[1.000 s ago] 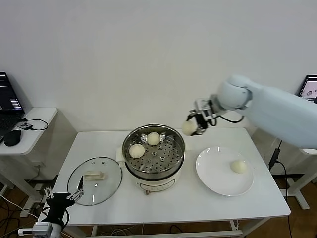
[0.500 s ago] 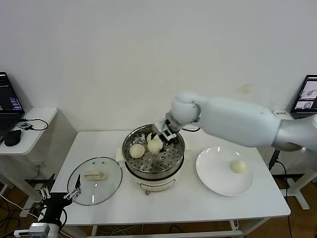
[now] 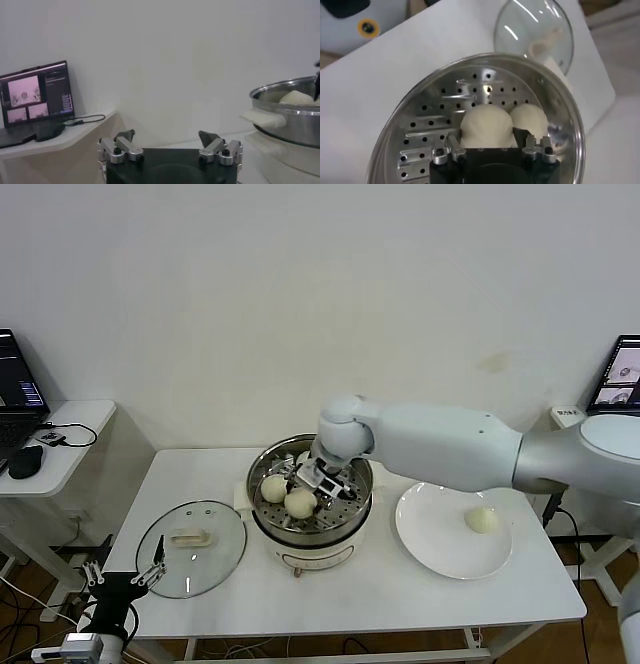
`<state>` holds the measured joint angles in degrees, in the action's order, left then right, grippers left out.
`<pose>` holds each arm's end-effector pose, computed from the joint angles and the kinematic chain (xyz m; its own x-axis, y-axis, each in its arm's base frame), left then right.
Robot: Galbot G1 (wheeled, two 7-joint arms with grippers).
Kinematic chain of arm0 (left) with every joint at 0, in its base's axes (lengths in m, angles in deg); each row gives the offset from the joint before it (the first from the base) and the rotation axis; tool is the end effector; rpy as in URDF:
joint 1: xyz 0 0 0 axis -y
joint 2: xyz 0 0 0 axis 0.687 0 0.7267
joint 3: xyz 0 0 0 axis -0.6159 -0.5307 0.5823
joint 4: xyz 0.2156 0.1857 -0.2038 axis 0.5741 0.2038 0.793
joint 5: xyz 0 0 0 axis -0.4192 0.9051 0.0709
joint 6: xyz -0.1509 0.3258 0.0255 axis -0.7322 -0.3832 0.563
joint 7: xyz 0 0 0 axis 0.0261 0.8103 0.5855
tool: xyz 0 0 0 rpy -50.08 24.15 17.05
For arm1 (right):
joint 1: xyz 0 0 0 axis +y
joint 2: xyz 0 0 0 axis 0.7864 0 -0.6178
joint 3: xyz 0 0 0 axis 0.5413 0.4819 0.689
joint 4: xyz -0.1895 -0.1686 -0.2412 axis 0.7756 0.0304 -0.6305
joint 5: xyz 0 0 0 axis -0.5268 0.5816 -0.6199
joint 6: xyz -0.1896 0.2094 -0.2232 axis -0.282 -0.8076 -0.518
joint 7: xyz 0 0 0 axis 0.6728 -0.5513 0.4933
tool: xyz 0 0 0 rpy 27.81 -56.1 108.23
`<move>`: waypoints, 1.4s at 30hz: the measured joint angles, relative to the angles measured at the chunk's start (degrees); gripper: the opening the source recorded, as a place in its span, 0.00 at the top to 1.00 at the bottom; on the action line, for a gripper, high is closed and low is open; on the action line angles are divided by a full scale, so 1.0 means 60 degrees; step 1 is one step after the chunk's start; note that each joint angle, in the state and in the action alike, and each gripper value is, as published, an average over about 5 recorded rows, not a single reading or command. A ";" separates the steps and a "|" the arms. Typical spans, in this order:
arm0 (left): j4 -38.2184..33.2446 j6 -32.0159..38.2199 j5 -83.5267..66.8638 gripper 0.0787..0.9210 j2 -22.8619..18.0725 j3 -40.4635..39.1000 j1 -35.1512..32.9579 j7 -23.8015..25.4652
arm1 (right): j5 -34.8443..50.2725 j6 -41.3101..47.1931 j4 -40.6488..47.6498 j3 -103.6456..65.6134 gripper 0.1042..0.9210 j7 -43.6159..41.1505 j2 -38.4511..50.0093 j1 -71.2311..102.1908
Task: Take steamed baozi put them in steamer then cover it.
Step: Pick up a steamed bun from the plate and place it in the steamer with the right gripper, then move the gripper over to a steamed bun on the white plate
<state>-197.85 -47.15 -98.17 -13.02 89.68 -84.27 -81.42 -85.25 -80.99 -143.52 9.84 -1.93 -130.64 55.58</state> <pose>0.1551 0.1290 -0.3034 -0.9917 -0.1183 0.0509 -0.1047 0.9708 0.2161 0.5071 0.1772 -0.1056 -0.1499 -0.3194 0.9357 -0.4621 -0.8140 -0.3519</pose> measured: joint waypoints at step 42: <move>0.0317 0.0010 -0.0126 0.12 0.0685 -0.0091 0.0264 0.0040 | 0.0846 0.2069 -0.1780 -0.1406 0.12 -0.0305 0.4971 -0.0141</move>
<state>-195.95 -47.09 -98.93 -8.92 89.14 -82.69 -81.18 -80.17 -68.58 -154.20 1.41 -3.76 -100.81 54.74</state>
